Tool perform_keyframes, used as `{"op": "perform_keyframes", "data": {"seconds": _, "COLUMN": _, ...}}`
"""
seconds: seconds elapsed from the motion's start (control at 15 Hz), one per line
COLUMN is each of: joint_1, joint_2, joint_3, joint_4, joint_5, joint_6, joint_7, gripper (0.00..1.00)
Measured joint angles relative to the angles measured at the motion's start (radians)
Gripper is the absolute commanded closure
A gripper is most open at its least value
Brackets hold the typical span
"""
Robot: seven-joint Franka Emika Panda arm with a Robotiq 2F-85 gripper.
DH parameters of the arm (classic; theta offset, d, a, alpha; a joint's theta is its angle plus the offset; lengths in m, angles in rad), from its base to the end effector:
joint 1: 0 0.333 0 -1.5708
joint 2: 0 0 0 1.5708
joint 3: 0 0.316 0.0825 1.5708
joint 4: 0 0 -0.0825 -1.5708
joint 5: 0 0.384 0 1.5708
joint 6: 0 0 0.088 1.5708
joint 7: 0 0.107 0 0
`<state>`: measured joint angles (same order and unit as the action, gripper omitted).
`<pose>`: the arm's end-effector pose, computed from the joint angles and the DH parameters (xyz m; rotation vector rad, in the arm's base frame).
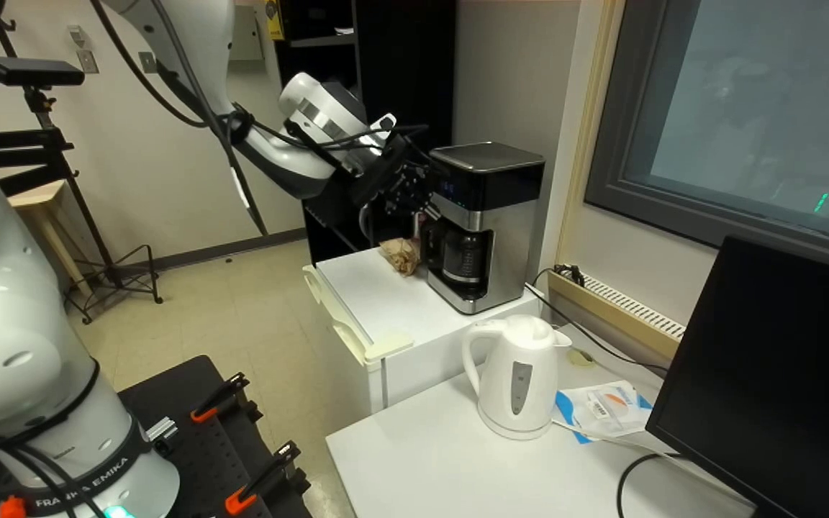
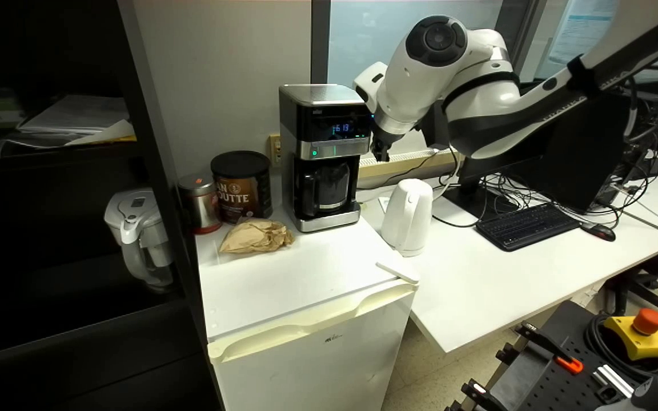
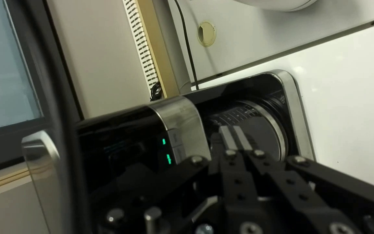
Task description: Press a button on the coffeemaker.
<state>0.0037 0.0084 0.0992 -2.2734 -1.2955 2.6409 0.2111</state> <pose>0.5323 0.0799 0.3768 2.0933 1.1020 0.5179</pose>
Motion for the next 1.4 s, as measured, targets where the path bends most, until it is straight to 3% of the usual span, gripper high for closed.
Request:
{"op": "perform_keyframes", "data": {"seconds": 0.47, "joint_1": 0.0, "joint_2": 0.029, "joint_3": 0.001, "joint_4": 0.031, "joint_5": -0.092, "joint_6": 0.001, "joint_7": 0.058, "gripper": 0.98}}
{"op": "perform_keyframes", "data": {"seconds": 1.4, "joint_1": 0.0, "joint_2": 0.107, "joint_3": 0.001, "joint_4": 0.113, "joint_5": -0.134, "joint_6": 0.009, "joint_7": 0.067, "gripper": 0.98}}
